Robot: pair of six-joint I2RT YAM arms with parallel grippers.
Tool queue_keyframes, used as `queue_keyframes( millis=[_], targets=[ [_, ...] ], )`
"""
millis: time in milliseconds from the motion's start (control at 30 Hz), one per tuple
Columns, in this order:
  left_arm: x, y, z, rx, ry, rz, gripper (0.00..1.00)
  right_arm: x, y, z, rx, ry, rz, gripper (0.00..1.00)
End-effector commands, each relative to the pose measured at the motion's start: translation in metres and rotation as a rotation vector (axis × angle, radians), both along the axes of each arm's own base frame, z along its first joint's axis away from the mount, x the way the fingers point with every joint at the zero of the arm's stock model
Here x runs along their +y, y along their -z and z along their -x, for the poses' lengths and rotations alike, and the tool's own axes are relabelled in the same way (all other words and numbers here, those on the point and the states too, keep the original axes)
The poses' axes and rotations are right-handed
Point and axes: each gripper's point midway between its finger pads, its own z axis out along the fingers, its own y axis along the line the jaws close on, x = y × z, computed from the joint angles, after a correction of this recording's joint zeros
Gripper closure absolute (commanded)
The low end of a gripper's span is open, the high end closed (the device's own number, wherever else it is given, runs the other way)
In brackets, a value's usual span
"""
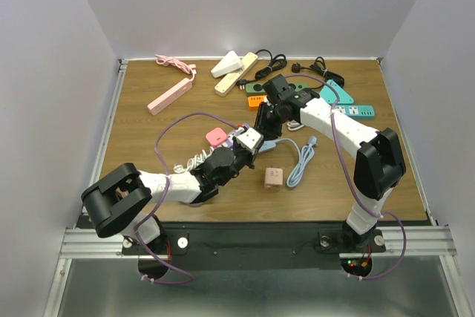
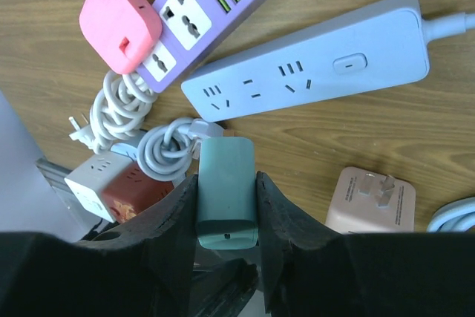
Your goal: Insert the plug
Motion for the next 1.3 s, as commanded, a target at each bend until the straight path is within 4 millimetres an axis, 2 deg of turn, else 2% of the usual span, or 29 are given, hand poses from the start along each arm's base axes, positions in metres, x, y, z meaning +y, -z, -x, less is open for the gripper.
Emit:
queue_keyframes(
  millis=[0, 33, 67, 100, 133, 167, 300, 333, 367, 467, 533, 700, 833, 933, 1000, 1267],
  targets=[
    [0.000, -0.021, 0.000, -0.040, 0.000, 0.079, 0.98, 0.010, -0.021, 0.006, -0.025, -0.034, -0.068, 0.92],
    [-0.001, -0.021, -0.001, -0.040, -0.002, 0.079, 0.94, 0.012, -0.022, 0.006, -0.021, -0.039, -0.077, 0.93],
    [-0.001, -0.016, -0.003, -0.031, -0.014, 0.067, 0.84, 0.013, -0.025, 0.005, -0.024, -0.037, -0.086, 0.94],
    [-0.001, -0.017, -0.005, -0.031, -0.022, 0.067, 0.78, 0.015, -0.027, 0.008, -0.018, -0.044, -0.097, 1.00],
    [-0.002, -0.016, -0.006, -0.029, -0.025, 0.062, 0.72, 0.016, -0.028, 0.008, -0.019, -0.042, -0.102, 1.00],
    [0.000, -0.014, -0.006, -0.025, -0.031, 0.054, 0.61, 0.016, -0.030, 0.007, -0.023, -0.041, -0.106, 1.00],
    [0.009, -0.015, -0.004, -0.028, -0.048, 0.055, 0.44, 0.016, -0.031, 0.008, -0.015, -0.043, -0.114, 1.00],
    [0.011, -0.013, -0.001, -0.023, -0.046, 0.051, 0.38, 0.016, -0.029, 0.008, -0.011, -0.042, -0.110, 1.00],
    [0.015, -0.015, 0.000, -0.022, -0.052, 0.055, 0.25, 0.015, -0.029, 0.007, -0.009, -0.040, -0.110, 1.00],
    [0.024, -0.003, 0.001, -0.010, -0.078, 0.030, 0.13, 0.015, -0.024, 0.008, 0.005, -0.049, -0.110, 1.00],
    [0.030, 0.006, -0.004, 0.003, -0.121, 0.004, 0.12, 0.014, -0.020, 0.007, 0.002, -0.051, -0.098, 1.00],
    [0.038, 0.025, -0.010, 0.034, -0.184, -0.034, 0.12, 0.001, 0.007, 0.009, 0.015, -0.052, -0.021, 1.00],
    [0.043, 0.038, -0.016, 0.026, -0.224, -0.090, 0.12, 0.010, -0.007, 0.010, 0.007, -0.064, -0.081, 1.00],
    [0.050, 0.039, -0.020, 0.009, -0.258, -0.116, 0.12, 0.013, -0.017, 0.012, 0.003, -0.083, -0.110, 0.99],
    [0.049, 0.031, -0.018, -0.005, -0.252, -0.097, 0.12, 0.016, -0.020, 0.016, 0.018, -0.098, -0.133, 1.00],
    [0.037, 0.020, -0.014, -0.040, -0.207, -0.088, 0.12, 0.018, -0.011, 0.036, 0.095, -0.143, -0.169, 1.00]
  ],
)
